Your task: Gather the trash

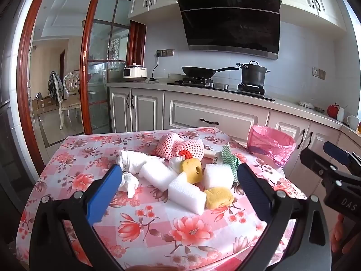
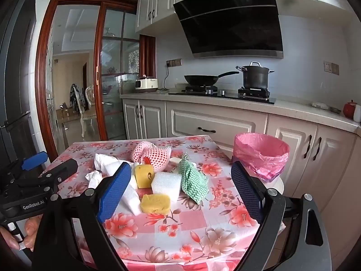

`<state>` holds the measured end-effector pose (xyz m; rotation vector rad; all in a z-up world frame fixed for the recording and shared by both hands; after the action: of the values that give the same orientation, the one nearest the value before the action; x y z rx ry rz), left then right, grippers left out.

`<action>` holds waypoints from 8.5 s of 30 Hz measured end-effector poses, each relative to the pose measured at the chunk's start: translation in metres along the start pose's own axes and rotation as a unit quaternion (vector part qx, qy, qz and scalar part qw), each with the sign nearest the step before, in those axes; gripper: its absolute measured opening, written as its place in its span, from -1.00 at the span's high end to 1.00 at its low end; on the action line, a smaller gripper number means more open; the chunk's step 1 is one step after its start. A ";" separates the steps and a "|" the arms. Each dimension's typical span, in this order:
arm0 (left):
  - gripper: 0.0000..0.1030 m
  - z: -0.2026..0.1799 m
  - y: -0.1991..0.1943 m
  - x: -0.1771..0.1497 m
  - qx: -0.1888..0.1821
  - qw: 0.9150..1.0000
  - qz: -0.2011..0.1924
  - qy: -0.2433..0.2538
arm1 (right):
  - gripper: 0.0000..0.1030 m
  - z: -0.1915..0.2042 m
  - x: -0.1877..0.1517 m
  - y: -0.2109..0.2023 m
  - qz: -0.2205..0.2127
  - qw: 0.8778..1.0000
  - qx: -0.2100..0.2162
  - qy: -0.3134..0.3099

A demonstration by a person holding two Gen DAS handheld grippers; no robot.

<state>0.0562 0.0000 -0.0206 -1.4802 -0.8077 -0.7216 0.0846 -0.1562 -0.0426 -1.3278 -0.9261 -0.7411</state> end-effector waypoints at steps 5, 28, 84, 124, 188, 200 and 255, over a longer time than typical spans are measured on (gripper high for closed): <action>-0.92 0.003 0.001 0.000 0.003 1.000 0.002 -0.002 | -0.65 0.000 0.000 -0.004 0.006 1.000 -0.001 0.003; -0.91 0.001 -0.001 0.003 0.005 1.000 -0.002 0.006 | -0.65 0.001 -0.002 0.009 0.031 1.000 -0.005 -0.005; -0.92 -0.006 0.000 -0.004 0.002 1.000 0.001 0.006 | -0.65 -0.001 -0.002 0.011 0.035 0.999 -0.004 0.000; -0.92 -0.005 0.008 -0.005 -0.004 1.000 0.011 0.001 | -0.65 -0.001 -0.014 0.019 0.047 0.999 -0.006 0.002; 0.36 0.103 0.209 -0.025 0.079 0.972 0.223 0.003 | -0.02 0.032 -0.064 0.197 0.253 0.960 0.115 -0.025; 0.36 0.011 0.170 0.008 -0.012 0.987 0.131 0.090 | -0.02 -0.018 -0.030 0.166 0.166 0.984 0.060 0.024; -0.67 -0.306 0.335 0.209 -0.211 0.968 0.067 0.121 | -0.55 -0.304 0.073 0.202 0.063 0.986 -0.101 0.118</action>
<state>0.4584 -0.2964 -0.0160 -1.7620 -0.3730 -0.9914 0.3360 -0.4293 -0.0734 -1.4252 -0.5837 -0.8889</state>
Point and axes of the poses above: each gripper's, at about its wrist camera, not at the fingertips, and y roughly the way its jaws point, z to its left, x to its top, the point moved 6 cm from there along y, roughly the way its jaws point, and after that the axes turned 14 degrees about z, right-handed, at the moved point
